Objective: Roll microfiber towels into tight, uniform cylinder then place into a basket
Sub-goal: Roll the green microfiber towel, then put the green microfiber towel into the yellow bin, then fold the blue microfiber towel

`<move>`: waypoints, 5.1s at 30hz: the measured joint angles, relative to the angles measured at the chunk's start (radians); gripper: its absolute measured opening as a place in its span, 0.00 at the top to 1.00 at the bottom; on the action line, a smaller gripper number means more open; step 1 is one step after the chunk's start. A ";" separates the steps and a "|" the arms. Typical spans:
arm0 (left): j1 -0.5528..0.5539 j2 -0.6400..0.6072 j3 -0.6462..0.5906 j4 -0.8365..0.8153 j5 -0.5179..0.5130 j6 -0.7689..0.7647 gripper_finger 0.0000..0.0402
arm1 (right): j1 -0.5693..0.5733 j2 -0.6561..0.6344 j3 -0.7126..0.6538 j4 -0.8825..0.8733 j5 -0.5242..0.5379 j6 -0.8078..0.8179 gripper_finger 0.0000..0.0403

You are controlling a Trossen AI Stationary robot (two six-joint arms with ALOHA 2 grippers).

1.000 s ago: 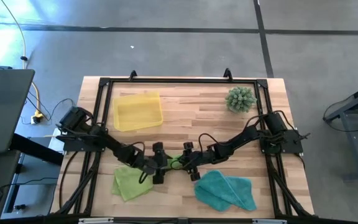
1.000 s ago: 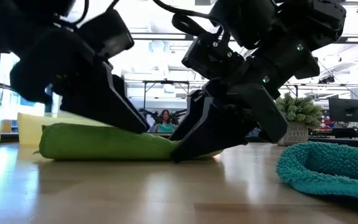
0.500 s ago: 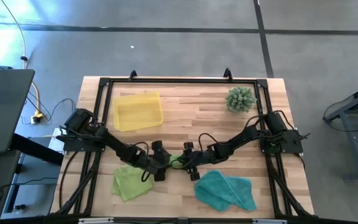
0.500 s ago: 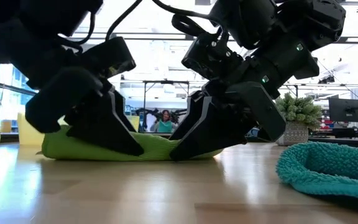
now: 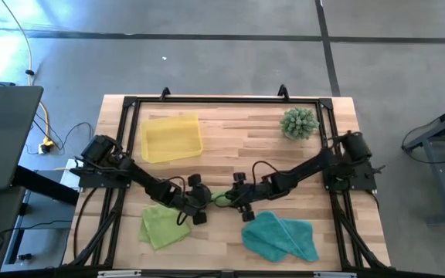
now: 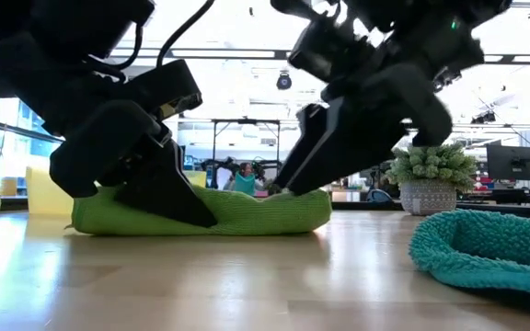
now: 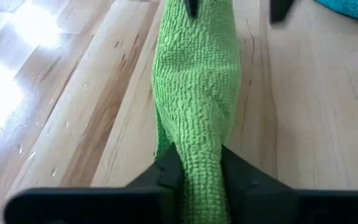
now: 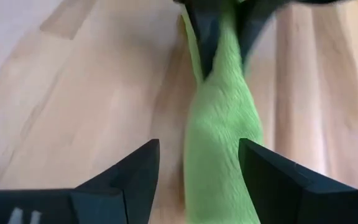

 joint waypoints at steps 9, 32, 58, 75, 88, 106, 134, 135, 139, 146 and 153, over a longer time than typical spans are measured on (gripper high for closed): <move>0.021 -0.064 -0.005 0.004 -0.012 0.056 0.95 | -0.004 -0.178 0.000 -0.263 0.002 -0.005 0.48; 0.526 -0.705 -0.005 -0.752 -0.121 0.472 0.96 | -0.218 -0.448 0.003 -0.531 0.004 -0.150 0.48; 0.624 -0.703 -0.107 -0.862 0.225 0.557 0.95 | -0.331 -0.442 0.002 -0.533 -0.091 -0.229 0.48; 0.624 -0.703 -0.107 -0.864 0.254 0.463 0.83 | -0.331 -0.442 0.002 -0.534 -0.099 -0.229 0.48; 0.624 -0.703 -0.107 -0.872 0.267 0.460 0.61 | -0.331 -0.442 0.002 -0.536 -0.099 -0.229 0.48; 0.617 -0.703 -0.069 -0.917 0.285 0.437 0.57 | -0.331 -0.461 0.002 -0.555 -0.099 -0.222 0.48; 0.266 -0.437 0.019 0.137 0.348 0.183 0.57 | 0.194 -0.610 -0.407 -0.306 -0.338 1.260 0.48; 0.260 -0.423 0.019 0.157 0.348 0.183 0.57 | 0.219 -0.609 -0.423 -0.257 -0.322 1.300 0.48; 0.235 -0.377 0.018 0.218 0.348 0.183 0.57 | 0.308 -0.609 -0.436 -0.152 -0.234 1.371 0.48; 0.201 -0.368 0.018 0.234 0.348 0.224 0.57 | 0.421 -0.489 -0.372 -0.103 -0.119 1.366 0.48; 0.182 -0.368 0.018 0.235 0.348 0.243 0.57 | 0.477 -0.289 -0.286 -0.090 -0.197 1.403 0.48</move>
